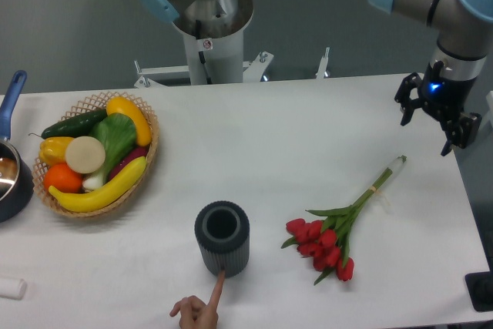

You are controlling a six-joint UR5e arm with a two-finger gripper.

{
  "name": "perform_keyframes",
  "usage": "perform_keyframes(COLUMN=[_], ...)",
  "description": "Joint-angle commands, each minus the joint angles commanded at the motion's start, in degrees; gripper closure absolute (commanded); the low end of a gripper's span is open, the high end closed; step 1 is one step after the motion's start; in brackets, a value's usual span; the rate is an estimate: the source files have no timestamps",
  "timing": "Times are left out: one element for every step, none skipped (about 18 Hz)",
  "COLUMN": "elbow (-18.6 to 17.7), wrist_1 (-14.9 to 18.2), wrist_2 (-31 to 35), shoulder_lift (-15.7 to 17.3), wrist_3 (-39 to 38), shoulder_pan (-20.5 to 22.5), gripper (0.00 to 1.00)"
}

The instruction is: Pick up the flowers from the table

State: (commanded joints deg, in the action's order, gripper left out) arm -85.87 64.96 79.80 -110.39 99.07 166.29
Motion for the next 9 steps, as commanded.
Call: perform_keyframes(elbow=[0.0, 0.0, 0.0, -0.09, -0.26, -0.61, -1.05, -1.66, -2.19], wrist_1=[-0.7, -1.14, -1.32, -1.67, -1.67, -1.67, -1.67, -1.67, -1.59], wrist_2=[0.0, 0.0, 0.0, 0.09, 0.09, 0.09, 0.09, 0.44, 0.44], shoulder_lift=[-0.09, -0.26, -0.53, -0.79, -0.97, -1.49, -1.76, -1.85, -2.11], wrist_3=[-1.15, -1.6, -1.69, -1.69, -1.77, -1.78, -1.78, -2.21, -3.17], shoulder_pan=[-0.26, -0.7, -1.4, -1.67, -1.85, -2.2, -2.55, -2.73, -3.34], gripper=[0.0, 0.0, 0.0, 0.0, 0.0, 0.0, 0.0, 0.0, 0.0])
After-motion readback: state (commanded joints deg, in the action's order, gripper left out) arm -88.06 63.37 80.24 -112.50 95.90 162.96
